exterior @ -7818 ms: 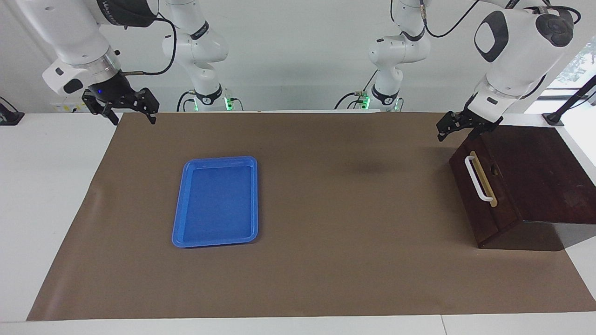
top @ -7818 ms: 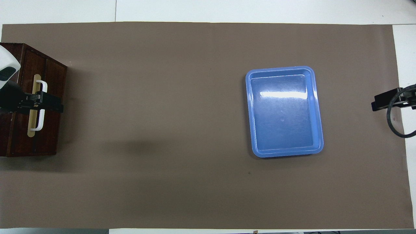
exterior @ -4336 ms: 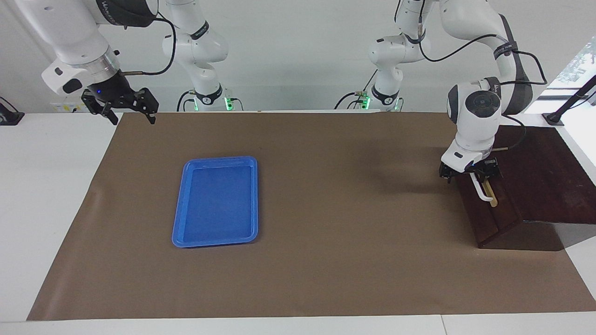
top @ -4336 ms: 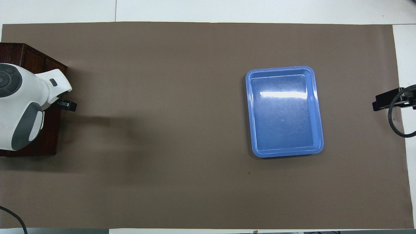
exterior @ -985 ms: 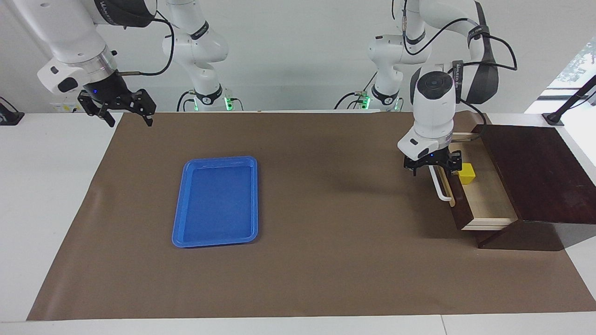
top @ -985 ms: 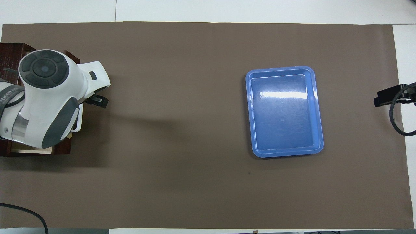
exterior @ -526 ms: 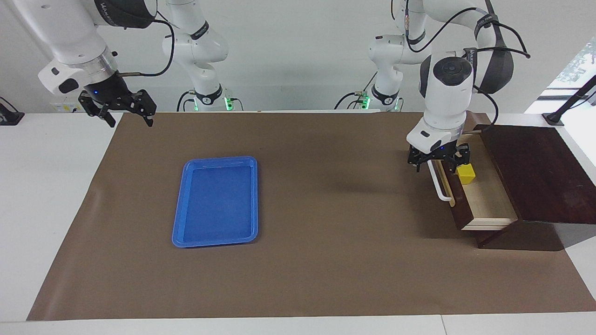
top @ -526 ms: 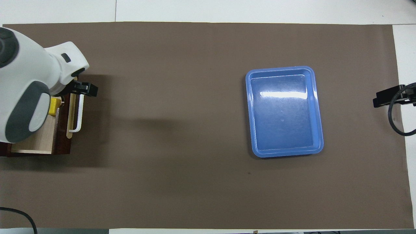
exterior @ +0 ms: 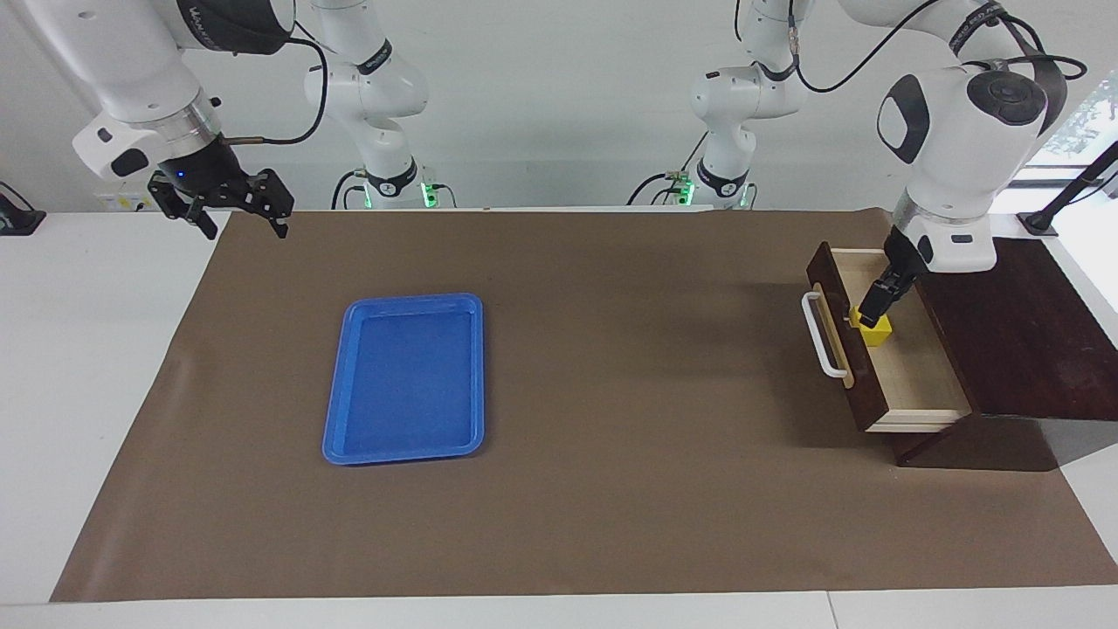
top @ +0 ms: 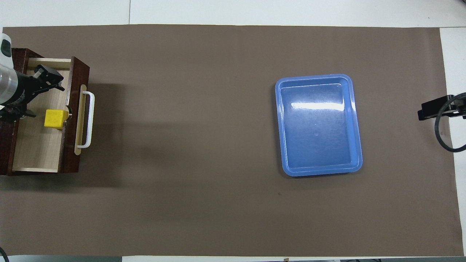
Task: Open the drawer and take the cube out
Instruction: 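Release the handle and move the left gripper over the yellow cube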
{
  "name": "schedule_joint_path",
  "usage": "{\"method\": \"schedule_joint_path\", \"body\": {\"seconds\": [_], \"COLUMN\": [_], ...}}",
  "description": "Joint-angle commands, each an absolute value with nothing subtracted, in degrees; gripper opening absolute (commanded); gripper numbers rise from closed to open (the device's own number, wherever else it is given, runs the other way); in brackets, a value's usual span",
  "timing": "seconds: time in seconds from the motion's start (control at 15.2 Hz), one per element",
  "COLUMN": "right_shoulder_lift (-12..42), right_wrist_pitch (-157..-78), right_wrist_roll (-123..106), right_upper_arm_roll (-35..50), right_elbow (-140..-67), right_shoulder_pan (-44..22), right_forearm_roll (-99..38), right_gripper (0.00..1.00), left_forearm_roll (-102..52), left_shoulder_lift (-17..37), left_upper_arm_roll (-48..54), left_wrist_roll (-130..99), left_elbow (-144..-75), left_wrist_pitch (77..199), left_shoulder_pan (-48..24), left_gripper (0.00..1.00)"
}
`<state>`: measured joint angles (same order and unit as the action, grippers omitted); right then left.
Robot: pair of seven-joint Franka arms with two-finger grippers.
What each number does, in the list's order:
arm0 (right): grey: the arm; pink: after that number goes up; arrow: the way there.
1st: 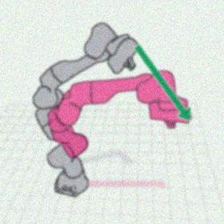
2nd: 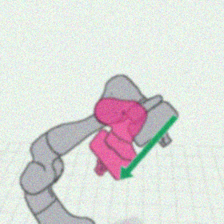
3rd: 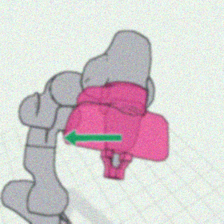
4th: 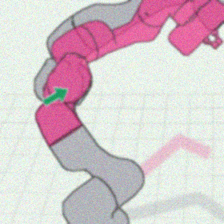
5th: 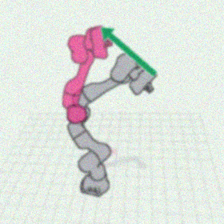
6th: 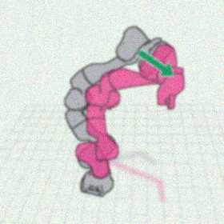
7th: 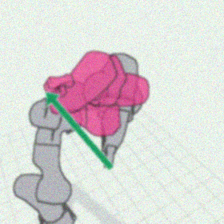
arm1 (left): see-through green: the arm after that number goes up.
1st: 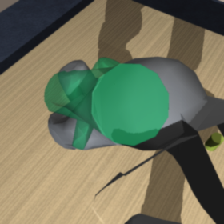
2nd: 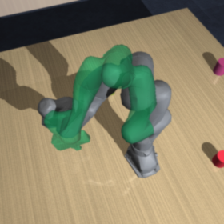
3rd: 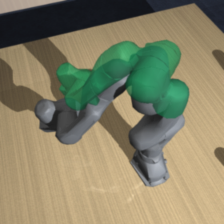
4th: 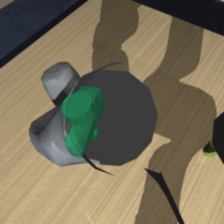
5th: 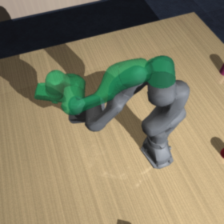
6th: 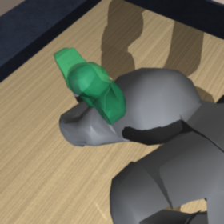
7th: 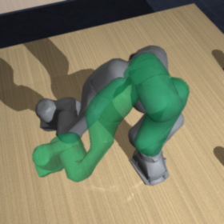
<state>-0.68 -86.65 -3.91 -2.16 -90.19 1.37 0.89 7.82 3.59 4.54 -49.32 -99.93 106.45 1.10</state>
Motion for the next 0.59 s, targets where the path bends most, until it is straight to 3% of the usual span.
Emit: {"method": "schedule_joint_path", "body": {"seconds": [0.0,0.2,0.53], "right_shoulder_lift": [-1.8,-1.8,-2.1], "right_wrist_pitch": [-87.9,-87.9,-88.1], "right_wrist_roll": [-3.9,-3.9,-4.0], "right_upper_arm_roll": [-1.8,-1.8,-1.8], "right_elbow": [-91.8,-91.8,-92.4], "right_shoulder_pan": [2.2,2.2,2.2], "right_forearm_roll": [0.7,0.7,0.1], "right_gripper": [1.00,1.00,1.00], "left_forearm_roll": [7.2,7.1,-1.8], "left_shoulder_lift": [2.1,2.0,2.3], "left_upper_arm_roll": [4.9,5.0,4.7], "left_wrist_roll": [-53.8,-57.4,-57.7], "left_elbow": [-101.5,-101.4,-101.0], "left_wrist_pitch": [105.9,104.6,103.8], "left_shoulder_pan": [0.4,-0.6,6.4], "left_gripper": [1.00,1.00,1.00]}}
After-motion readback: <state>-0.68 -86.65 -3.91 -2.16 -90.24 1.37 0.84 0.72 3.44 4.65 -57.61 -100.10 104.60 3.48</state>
